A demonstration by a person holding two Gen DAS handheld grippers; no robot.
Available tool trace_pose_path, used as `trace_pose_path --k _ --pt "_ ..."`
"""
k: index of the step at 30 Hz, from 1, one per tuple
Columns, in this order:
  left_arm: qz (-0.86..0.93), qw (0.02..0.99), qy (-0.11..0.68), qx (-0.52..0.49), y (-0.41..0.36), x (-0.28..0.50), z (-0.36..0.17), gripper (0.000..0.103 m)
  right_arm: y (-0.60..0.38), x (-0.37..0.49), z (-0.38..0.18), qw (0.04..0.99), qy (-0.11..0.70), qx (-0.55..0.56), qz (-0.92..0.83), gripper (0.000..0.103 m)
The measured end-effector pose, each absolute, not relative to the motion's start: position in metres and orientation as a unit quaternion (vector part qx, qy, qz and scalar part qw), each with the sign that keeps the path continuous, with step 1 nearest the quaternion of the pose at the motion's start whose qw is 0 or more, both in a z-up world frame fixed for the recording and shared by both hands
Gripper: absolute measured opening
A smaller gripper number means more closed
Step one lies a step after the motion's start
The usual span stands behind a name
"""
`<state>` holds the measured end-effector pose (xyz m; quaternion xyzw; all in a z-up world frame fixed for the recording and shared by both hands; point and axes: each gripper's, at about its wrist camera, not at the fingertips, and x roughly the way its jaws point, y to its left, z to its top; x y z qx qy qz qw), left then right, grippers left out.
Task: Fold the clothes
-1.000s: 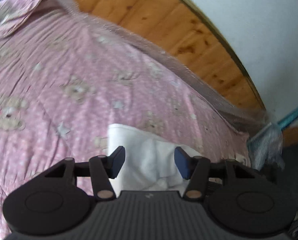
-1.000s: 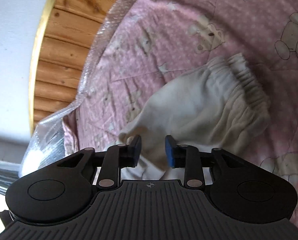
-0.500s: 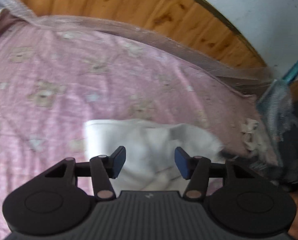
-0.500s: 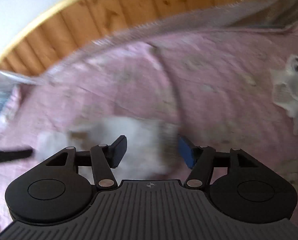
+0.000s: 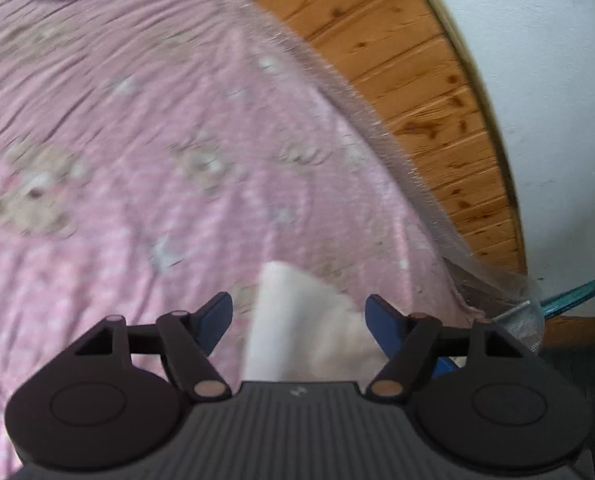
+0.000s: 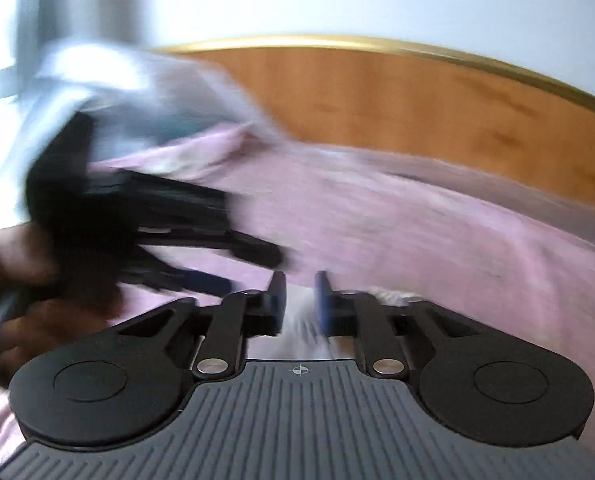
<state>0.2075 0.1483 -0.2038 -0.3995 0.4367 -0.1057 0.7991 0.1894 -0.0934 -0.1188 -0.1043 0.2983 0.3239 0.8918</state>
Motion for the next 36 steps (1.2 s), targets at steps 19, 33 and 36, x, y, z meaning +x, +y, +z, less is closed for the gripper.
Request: trace_pose_path --k 19,33,36 --pt "-0.191 0.848 0.476 -0.133 0.038 0.243 -0.198 0.030 -0.159 0.200 -0.179 0.873 0.391 -0.134 0.258 0.031" --pt "-0.150 0.839 0.471 -0.227 0.069 0.231 -0.183 0.037 -0.203 0.223 -0.165 0.857 0.433 0.012 0.280 0.032" --pt "-0.124 0.827 0.505 -0.215 0.066 0.235 -0.198 0.036 -0.201 0.226 -0.170 0.853 0.444 0.019 0.275 0.023"
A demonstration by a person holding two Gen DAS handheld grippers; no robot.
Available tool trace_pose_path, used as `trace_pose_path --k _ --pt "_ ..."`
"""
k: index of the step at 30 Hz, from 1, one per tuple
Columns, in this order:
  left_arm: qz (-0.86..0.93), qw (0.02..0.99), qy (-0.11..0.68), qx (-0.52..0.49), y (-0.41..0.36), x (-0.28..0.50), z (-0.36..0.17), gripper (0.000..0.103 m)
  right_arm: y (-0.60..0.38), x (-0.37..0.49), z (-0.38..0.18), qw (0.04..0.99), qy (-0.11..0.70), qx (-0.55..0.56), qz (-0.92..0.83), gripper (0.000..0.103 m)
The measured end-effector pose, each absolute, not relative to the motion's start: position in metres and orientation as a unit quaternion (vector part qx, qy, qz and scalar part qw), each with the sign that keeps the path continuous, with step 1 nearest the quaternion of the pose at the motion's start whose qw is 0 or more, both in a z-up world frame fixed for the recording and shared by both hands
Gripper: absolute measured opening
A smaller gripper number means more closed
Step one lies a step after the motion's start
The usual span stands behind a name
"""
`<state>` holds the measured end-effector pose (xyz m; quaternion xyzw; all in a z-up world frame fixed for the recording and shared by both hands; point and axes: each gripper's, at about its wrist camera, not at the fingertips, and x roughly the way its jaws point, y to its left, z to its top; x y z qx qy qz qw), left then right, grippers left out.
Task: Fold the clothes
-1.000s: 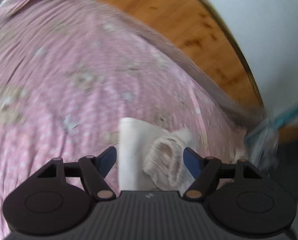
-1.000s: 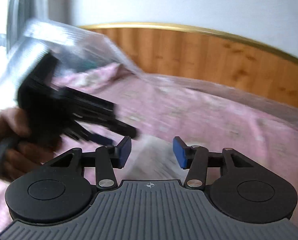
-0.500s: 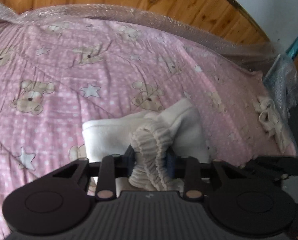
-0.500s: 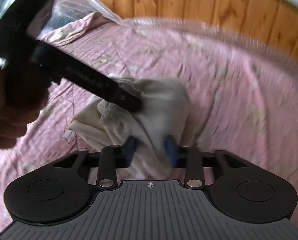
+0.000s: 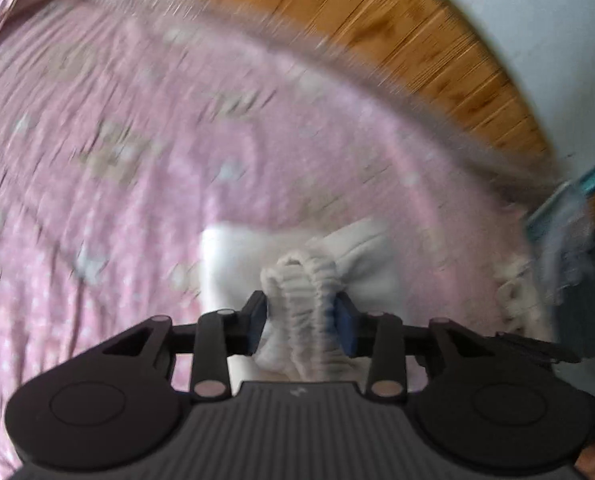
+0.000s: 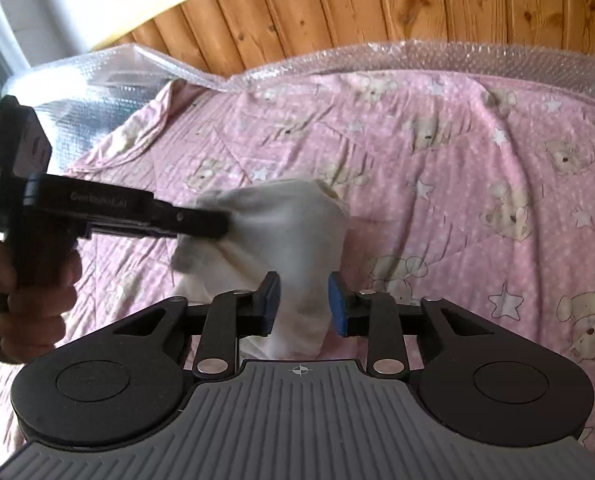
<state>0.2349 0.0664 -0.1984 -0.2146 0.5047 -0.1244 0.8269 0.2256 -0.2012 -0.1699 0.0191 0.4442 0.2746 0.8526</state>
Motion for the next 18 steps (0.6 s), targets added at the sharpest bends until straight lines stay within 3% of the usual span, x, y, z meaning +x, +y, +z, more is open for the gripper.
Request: trace_pose_path --k 3,5,7,15,17,18 --pt "-0.113 0.821 0.519 -0.208 0.062 0.237 -0.196 0.037 -0.192 0.225 -0.189 0.830 0.492 0.001 0.262 0.021" --pt "-0.108 0.825 0.519 -0.197 0.060 0.233 -0.184 0.046 -0.188 0.222 -0.186 0.827 0.504 -0.014 0.246 0.024" --pt "-0.102 0.834 0.513 -0.177 0.056 0.225 -0.171 0.062 -0.186 0.219 -0.181 0.827 0.511 -0.027 0.232 0.027" --pt "-0.068 0.819 0.550 -0.151 0.044 0.229 -0.192 0.063 -0.173 0.214 -0.191 0.826 0.512 -0.047 0.230 0.028" --pt "-0.060 0.821 0.546 -0.153 0.045 0.225 -0.180 0.061 -0.179 0.210 -0.197 0.824 0.514 -0.039 0.235 0.029" --pt "-0.059 0.828 0.536 -0.154 0.047 0.219 -0.171 0.065 -0.185 0.210 -0.194 0.822 0.518 -0.025 0.235 0.031"
